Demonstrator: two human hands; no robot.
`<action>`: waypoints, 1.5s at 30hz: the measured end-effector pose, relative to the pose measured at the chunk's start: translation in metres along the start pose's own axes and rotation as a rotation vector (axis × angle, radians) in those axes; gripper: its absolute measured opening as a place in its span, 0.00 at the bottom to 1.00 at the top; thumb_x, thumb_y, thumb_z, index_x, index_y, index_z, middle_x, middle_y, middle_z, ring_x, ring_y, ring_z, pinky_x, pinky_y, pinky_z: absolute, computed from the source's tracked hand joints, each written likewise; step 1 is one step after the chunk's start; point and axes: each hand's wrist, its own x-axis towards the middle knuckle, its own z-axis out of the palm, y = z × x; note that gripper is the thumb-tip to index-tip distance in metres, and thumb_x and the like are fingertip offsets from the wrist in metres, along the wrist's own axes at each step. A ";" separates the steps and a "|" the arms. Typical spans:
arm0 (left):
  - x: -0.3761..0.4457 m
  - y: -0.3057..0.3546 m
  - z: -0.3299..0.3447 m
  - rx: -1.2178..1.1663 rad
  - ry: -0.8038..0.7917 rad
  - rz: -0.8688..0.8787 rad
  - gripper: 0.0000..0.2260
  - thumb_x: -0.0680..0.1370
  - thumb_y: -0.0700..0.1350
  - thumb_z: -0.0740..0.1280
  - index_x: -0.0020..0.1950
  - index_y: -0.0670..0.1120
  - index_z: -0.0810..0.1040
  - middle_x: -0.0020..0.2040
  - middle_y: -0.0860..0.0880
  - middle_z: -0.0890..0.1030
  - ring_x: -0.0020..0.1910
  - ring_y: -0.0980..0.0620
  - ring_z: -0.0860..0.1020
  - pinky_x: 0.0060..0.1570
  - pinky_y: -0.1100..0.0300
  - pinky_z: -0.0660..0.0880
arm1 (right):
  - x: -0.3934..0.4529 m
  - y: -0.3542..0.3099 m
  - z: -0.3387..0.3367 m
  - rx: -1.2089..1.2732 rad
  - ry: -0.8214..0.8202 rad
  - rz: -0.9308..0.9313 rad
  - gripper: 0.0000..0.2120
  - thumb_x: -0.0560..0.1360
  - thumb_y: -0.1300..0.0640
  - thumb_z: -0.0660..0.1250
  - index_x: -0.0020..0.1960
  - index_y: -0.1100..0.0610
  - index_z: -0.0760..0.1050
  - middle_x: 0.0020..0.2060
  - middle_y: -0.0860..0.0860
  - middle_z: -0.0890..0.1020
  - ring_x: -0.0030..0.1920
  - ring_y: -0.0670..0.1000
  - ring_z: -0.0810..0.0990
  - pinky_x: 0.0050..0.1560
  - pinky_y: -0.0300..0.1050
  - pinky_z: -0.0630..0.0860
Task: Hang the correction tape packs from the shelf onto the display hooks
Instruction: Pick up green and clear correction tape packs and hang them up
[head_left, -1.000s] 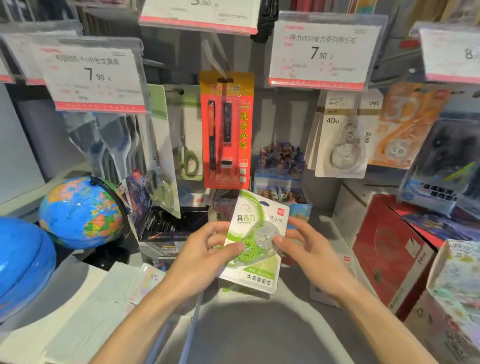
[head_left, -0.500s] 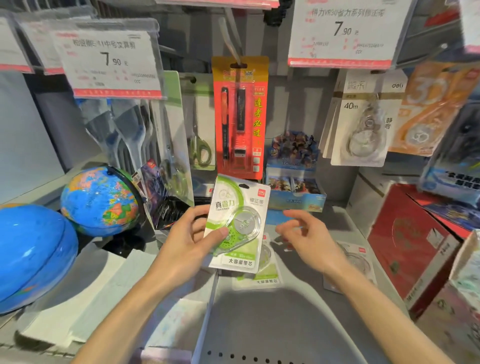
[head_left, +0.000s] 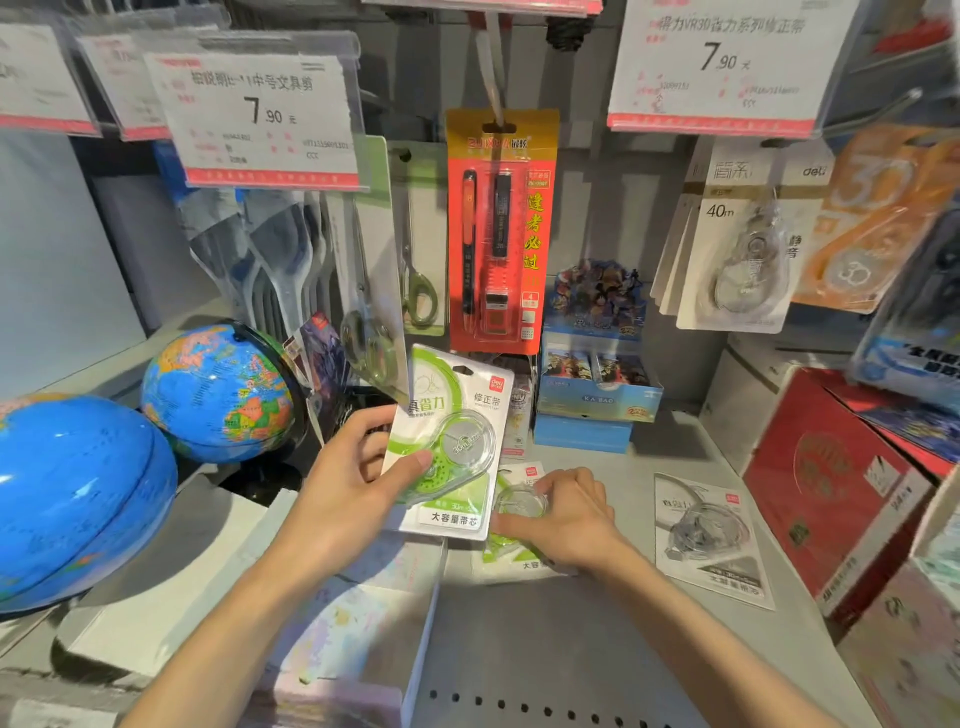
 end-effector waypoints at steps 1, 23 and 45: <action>0.000 -0.001 -0.001 -0.002 -0.001 0.001 0.17 0.78 0.32 0.71 0.59 0.52 0.77 0.49 0.55 0.89 0.43 0.60 0.87 0.43 0.70 0.79 | -0.001 0.000 0.000 0.041 0.002 0.001 0.39 0.64 0.29 0.75 0.66 0.52 0.72 0.65 0.52 0.71 0.69 0.55 0.69 0.69 0.50 0.69; -0.004 0.012 0.022 0.062 -0.403 -0.110 0.15 0.79 0.35 0.72 0.61 0.48 0.73 0.50 0.53 0.89 0.47 0.54 0.87 0.46 0.61 0.82 | -0.083 0.049 -0.087 0.782 0.305 0.083 0.29 0.71 0.61 0.81 0.65 0.48 0.71 0.40 0.43 0.89 0.36 0.51 0.90 0.26 0.46 0.83; -0.020 0.120 0.095 0.035 -0.072 0.247 0.18 0.79 0.37 0.72 0.65 0.50 0.74 0.55 0.61 0.87 0.53 0.60 0.86 0.51 0.67 0.80 | -0.115 0.075 -0.214 0.831 0.407 -0.474 0.22 0.74 0.62 0.78 0.61 0.48 0.73 0.50 0.44 0.89 0.48 0.47 0.90 0.40 0.42 0.85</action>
